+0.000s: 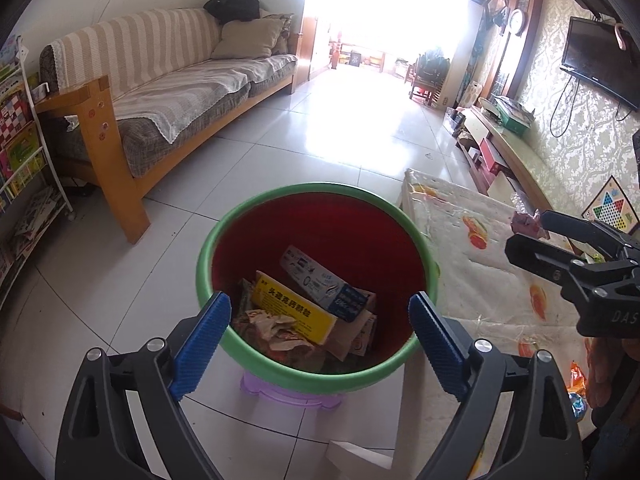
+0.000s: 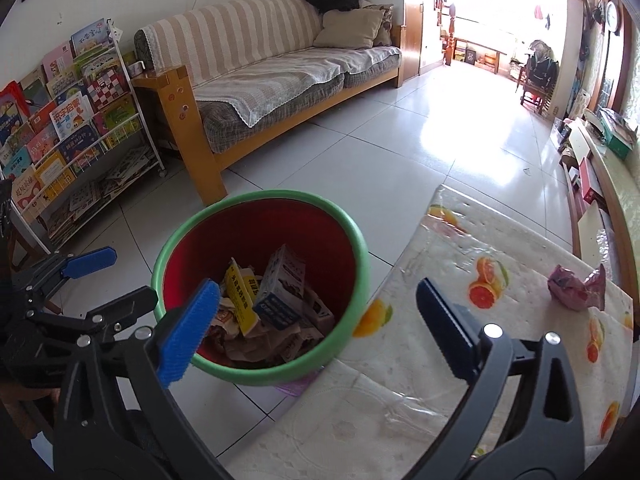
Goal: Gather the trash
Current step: 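Move both grippers back to the table toward the orange snack bag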
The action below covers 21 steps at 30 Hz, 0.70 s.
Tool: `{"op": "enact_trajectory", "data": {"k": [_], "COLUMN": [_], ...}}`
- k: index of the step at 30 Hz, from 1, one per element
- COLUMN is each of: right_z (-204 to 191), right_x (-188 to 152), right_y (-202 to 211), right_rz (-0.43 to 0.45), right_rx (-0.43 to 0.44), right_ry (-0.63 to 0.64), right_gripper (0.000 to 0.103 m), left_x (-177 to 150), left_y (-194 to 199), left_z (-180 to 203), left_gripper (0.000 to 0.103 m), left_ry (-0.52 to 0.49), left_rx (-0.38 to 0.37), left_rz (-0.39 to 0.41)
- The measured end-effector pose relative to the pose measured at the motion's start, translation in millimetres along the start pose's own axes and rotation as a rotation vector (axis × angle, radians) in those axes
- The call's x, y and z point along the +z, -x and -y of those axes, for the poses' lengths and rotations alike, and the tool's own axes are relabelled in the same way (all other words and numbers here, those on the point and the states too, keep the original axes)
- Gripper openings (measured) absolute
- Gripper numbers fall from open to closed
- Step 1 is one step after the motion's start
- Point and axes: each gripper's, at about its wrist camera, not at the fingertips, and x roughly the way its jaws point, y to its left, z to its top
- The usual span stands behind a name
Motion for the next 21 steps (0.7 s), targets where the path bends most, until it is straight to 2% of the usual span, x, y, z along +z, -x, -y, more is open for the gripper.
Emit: {"op": "enact_trajectory", "data": {"k": [2, 8, 12, 18, 21], "right_z": [16, 80, 128, 183, 201], "right_x": [-9, -45, -78, -120, -135], "right_y": [18, 72, 102, 134, 147], "right_rz": [0.01, 0.028, 0.011, -0.016, -0.01], "right_rx": [-0.027, -0.121, -0.207, -0.292, -0.319], "right_ry": [-0.013, -0.1, -0.156, -0.223, -0.254], "right_gripper": [0.098, 0.098, 0.098, 0.098, 0.098], "left_x": [-2, -19, -37, -71, -89], "left_y": [0, -1, -1, 3, 9], "left_z": [22, 100, 156, 235, 270], "left_gripper": [0.095, 0.095, 0.095, 0.095, 0.095], "left_ry": [-0.027, -0.134, -0.218, -0.37, -0.485], "left_rx": [-0.029, -0.146, -0.255, -0.412, -0.484], "left_rz": [-0.006, -0.05, -0.095, -0.171, -0.205]}}
